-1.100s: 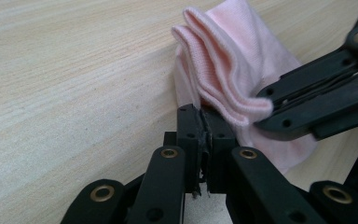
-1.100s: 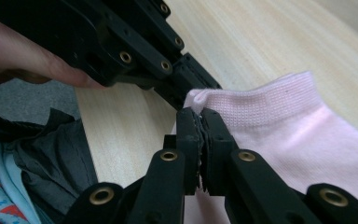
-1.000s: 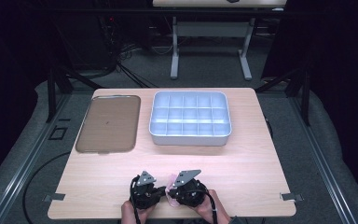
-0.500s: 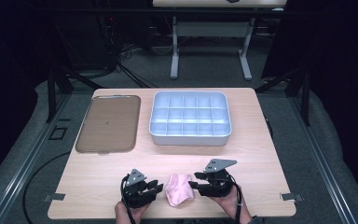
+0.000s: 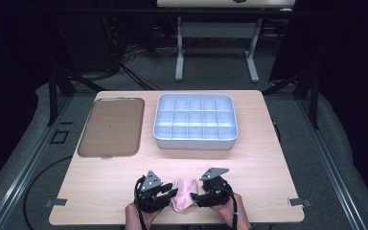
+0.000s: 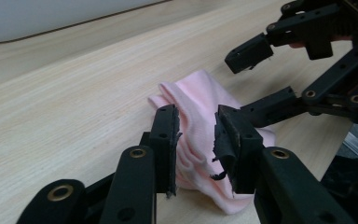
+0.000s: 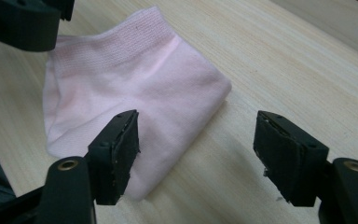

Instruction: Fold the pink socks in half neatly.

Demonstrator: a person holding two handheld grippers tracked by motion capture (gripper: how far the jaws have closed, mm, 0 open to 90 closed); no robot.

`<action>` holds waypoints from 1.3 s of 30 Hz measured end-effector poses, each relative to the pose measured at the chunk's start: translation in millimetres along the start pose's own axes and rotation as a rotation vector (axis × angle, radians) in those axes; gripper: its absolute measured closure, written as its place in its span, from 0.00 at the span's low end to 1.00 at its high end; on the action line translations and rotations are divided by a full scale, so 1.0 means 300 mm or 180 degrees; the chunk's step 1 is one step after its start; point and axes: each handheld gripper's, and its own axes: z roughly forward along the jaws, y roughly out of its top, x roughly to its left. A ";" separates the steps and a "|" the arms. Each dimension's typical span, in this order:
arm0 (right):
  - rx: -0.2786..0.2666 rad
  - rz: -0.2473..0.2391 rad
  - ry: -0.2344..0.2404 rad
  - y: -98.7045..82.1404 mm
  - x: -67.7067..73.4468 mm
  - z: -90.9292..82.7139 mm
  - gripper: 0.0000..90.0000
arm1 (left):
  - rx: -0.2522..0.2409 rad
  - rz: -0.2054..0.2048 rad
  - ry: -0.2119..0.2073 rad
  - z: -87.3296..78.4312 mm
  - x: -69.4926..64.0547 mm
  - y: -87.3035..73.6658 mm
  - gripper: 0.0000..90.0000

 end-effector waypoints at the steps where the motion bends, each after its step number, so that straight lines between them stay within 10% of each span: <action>1: 0.0019 0.0013 -0.0011 -0.001 0.000 0.001 0.32 | 0.0015 0.0002 -0.0012 0.003 -0.003 0.000 0.78; 18: 0.0113 -0.0042 -0.0149 -0.012 0.006 0.026 0.29 | 0.0343 0.0224 0.0090 0.066 0.008 -0.051 1.00; 39: 0.0100 0.0171 0.0027 -0.011 -0.008 0.018 0.51 | 0.0121 0.0169 0.0054 0.074 0.020 -0.084 1.00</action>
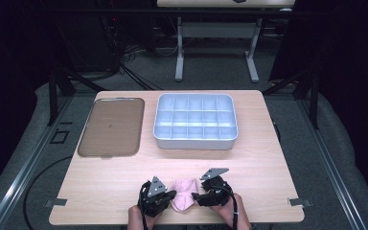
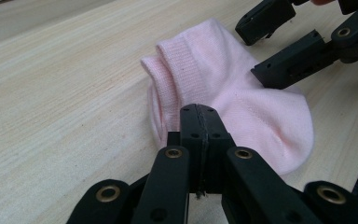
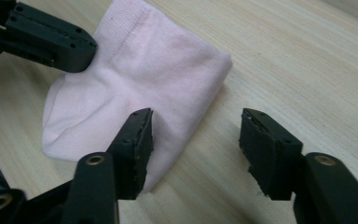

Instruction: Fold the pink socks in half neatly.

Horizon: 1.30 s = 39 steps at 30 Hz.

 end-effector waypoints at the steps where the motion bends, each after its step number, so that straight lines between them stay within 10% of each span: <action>1: 0.0004 0.0050 0.0001 0.002 -0.001 -0.001 0.53 | -0.0014 -0.0018 0.0001 0.001 0.001 -0.002 1.00; 9: 0.0123 0.0265 0.0182 0.016 -0.003 -0.002 0.61 | -0.0160 -0.0054 -0.0057 0.005 0.010 -0.019 1.00; 18: 0.0007 0.0345 0.0393 -0.005 -0.007 0.008 0.91 | -0.0159 0.0016 -0.0045 0.021 0.012 -0.007 1.00; 32: -0.0032 0.0243 0.0152 -0.001 0.012 -0.031 0.87 | -0.0176 -0.0051 -0.0078 0.034 0.014 0.003 1.00; 39: -0.0002 0.0540 0.0317 -0.022 -0.027 -0.034 0.80 | -0.0174 -0.0046 -0.0067 0.034 0.012 0.003 1.00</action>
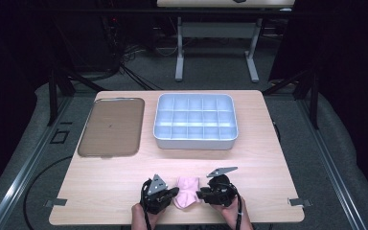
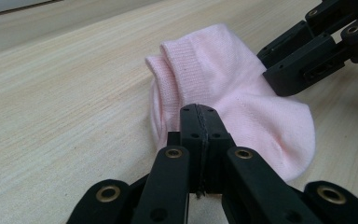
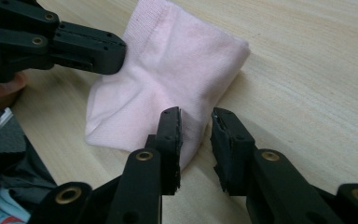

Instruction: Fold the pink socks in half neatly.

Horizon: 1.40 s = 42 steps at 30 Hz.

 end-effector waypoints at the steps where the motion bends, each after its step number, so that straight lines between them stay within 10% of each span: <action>1: 0.0013 -0.0004 0.0001 0.001 -0.002 -0.002 0.80 | 0.0001 0.0001 0.0002 0.000 -0.001 0.000 1.00; 7: 0.0011 0.0069 0.0087 0.002 0.000 0.026 0.89 | 0.0000 0.0003 0.0006 0.000 -0.001 0.000 1.00; 26: -0.0077 -0.0558 -0.0406 0.053 0.095 -0.030 0.93 | -0.0009 0.0009 0.0182 0.023 -0.024 0.015 1.00; 42: 0.0022 -0.0844 -0.0289 0.093 0.143 0.018 0.94 | -0.0022 -0.0066 0.0075 0.024 -0.015 0.017 1.00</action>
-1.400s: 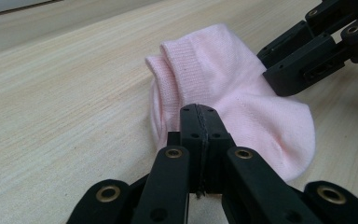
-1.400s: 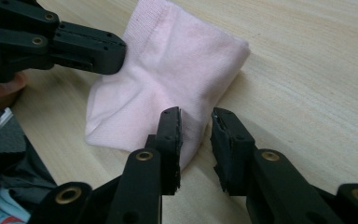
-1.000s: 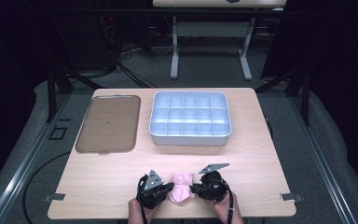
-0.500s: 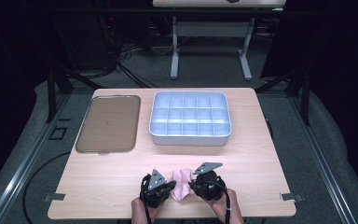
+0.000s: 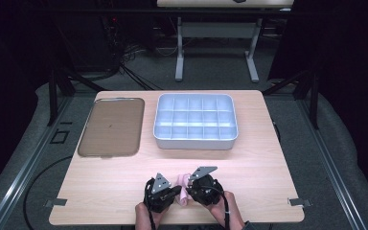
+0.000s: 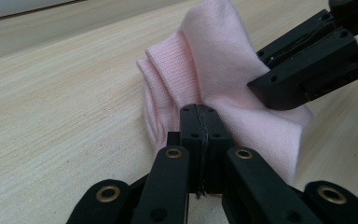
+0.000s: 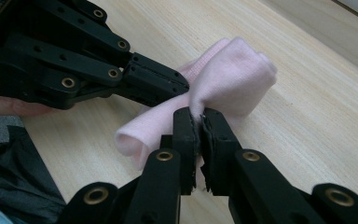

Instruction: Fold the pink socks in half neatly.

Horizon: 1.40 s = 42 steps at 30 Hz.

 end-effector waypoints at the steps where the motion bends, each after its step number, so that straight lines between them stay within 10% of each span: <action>1: -0.0001 0.0008 0.0008 0.000 -0.002 0.000 0.94 | -0.0001 0.0007 -0.0028 -0.002 0.001 0.000 0.99; 10: 0.0018 0.0060 -0.0024 -0.013 -0.020 -0.004 0.94 | 0.0012 -0.0163 -0.0048 -0.070 0.021 0.003 0.76; 18: 0.0024 0.0048 -0.0009 -0.012 -0.018 -0.006 0.94 | 0.0174 -0.0169 0.0078 -0.042 0.035 0.001 0.90; 42: -0.0003 0.0000 0.0247 0.043 -0.002 0.067 0.94 | 0.0151 -0.0261 -0.0175 -0.029 0.063 -0.011 0.96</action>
